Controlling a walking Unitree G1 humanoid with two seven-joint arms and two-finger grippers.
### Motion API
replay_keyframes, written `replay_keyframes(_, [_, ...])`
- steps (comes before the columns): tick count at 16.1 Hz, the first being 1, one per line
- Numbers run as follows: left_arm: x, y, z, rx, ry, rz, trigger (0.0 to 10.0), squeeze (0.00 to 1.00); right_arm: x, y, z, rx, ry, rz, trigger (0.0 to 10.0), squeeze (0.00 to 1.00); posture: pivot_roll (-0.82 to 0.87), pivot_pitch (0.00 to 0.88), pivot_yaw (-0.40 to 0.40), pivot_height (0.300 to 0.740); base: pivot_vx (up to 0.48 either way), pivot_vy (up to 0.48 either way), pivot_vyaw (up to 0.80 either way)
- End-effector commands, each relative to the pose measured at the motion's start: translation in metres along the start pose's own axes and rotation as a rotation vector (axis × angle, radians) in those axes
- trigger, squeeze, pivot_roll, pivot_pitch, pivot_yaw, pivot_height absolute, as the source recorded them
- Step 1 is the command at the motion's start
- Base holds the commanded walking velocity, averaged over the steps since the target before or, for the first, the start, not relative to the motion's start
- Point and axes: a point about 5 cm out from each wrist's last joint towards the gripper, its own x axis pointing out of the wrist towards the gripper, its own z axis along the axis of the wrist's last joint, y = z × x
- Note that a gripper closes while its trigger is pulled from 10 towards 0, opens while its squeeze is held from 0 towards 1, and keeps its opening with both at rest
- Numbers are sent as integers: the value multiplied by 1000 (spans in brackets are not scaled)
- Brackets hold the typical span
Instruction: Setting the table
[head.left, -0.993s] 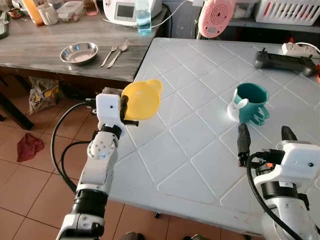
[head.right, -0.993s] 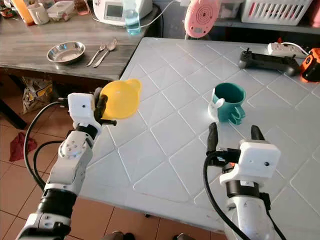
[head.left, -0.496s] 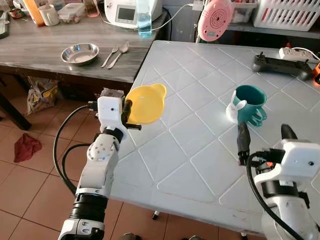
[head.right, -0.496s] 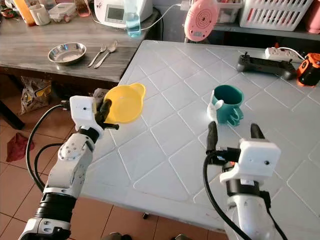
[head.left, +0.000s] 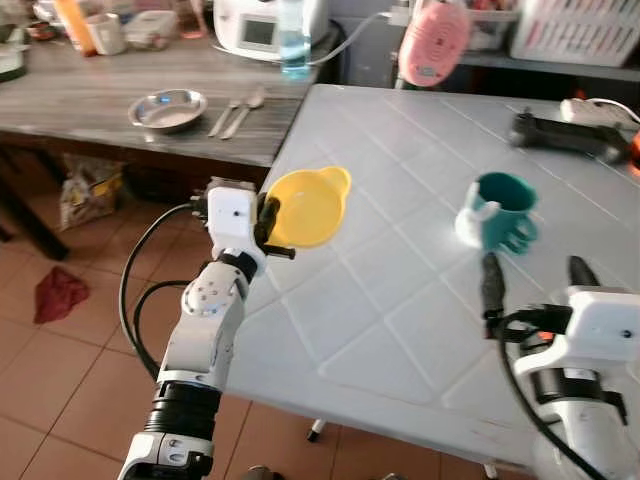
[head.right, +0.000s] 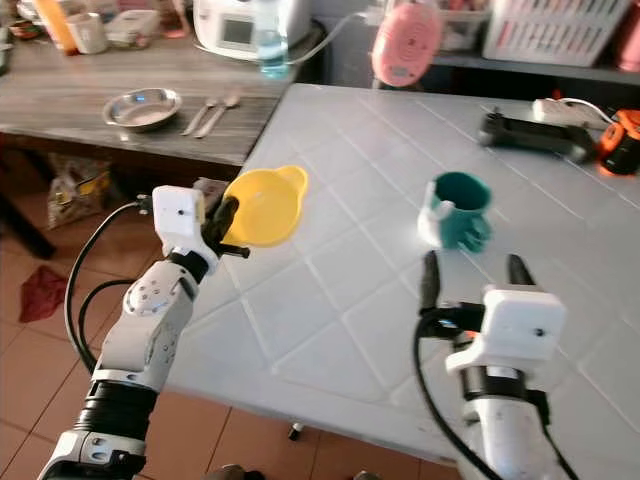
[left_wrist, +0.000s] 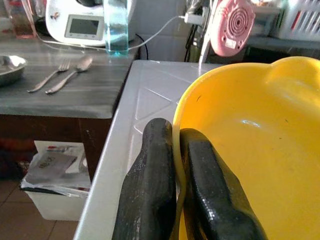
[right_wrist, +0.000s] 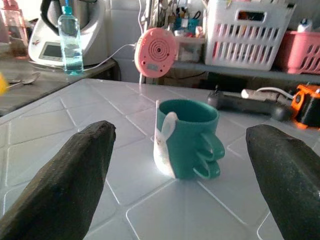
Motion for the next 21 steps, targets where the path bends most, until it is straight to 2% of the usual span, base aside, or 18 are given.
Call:
replay_keyframes(1, [0, 3, 4, 0, -7, 2, 10000, 0, -1, 2, 3, 10, -13, 8, 10000, 0, -33, 110, 17, 714, 0, 270, 0])
replay_keyframes(19, [0, 2, 0, 9, 28, -20, 10000, 0, -1, 3, 2, 18, -12, 6, 10000, 0, -32, 116, 23, 714, 0, 350, 0])
replay_keyframes(21, [0, 1, 0, 13, 28, -18, 10000, 0, -1, 3, 2, 17, -11, 11, 10000, 0, -35, 114, 23, 714, 0, 379, -553])
